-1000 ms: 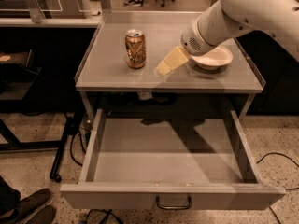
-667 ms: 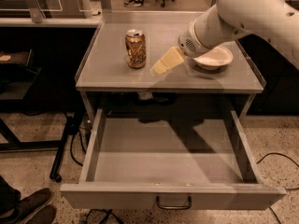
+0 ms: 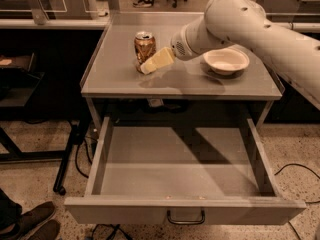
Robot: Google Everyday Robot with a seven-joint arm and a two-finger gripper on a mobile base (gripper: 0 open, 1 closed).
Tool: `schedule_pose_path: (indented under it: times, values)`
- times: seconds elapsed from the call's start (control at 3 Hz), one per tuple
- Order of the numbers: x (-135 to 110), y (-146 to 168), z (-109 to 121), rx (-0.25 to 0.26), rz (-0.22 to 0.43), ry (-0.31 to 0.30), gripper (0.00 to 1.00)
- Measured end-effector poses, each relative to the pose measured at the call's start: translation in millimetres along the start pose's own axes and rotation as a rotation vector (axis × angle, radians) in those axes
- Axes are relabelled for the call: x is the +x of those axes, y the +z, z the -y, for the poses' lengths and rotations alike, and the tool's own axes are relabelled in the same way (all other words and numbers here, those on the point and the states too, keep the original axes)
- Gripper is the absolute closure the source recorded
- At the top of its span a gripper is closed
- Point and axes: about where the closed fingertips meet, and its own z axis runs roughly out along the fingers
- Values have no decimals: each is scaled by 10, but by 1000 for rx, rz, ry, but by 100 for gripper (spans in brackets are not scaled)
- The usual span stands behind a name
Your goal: Place orange can into top drawer
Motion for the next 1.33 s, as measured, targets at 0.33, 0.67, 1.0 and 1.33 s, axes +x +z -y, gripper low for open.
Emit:
schedule_pose_path:
  times: [0.33,0.67,1.0,1.33]
  values:
    - [-78,202,6,-5,15,23,0]
    - [-191,445,-28,-24,34,30,0]
    - [-250,563,-40,-32,45,31,0]
    - [-250,563,-40,-32,45,31,19]
